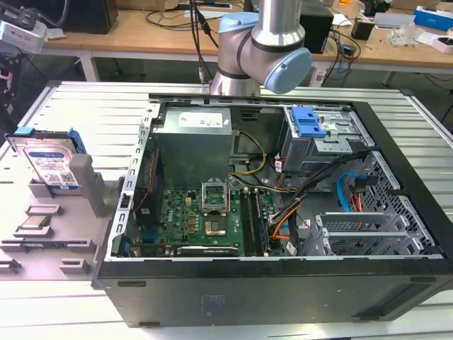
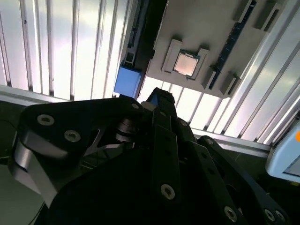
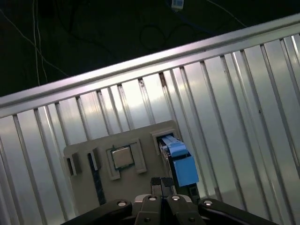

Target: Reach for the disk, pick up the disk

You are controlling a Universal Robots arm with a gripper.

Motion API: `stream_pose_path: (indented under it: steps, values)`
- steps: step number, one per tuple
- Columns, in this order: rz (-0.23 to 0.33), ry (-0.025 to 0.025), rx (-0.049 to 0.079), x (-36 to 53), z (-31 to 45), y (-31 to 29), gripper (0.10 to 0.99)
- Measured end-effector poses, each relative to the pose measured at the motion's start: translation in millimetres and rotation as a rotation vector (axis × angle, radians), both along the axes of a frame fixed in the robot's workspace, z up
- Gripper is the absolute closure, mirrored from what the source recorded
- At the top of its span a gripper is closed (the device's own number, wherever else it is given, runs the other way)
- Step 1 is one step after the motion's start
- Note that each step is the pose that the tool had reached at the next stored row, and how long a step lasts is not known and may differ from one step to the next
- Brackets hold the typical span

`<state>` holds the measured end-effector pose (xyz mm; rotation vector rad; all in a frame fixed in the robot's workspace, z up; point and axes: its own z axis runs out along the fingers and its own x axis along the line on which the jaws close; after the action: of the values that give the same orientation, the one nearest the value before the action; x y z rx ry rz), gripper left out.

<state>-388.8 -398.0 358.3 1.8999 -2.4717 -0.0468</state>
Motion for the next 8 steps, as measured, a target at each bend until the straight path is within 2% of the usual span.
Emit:
stream_pose_path:
  steps: [3, 8]
  values:
    - [0.052, 0.0000, 0.000, 0.0, 0.0, 0.0, 0.980]
    - [0.108, 0.0000, 0.000, 0.0, 0.0, 0.0, 0.980]
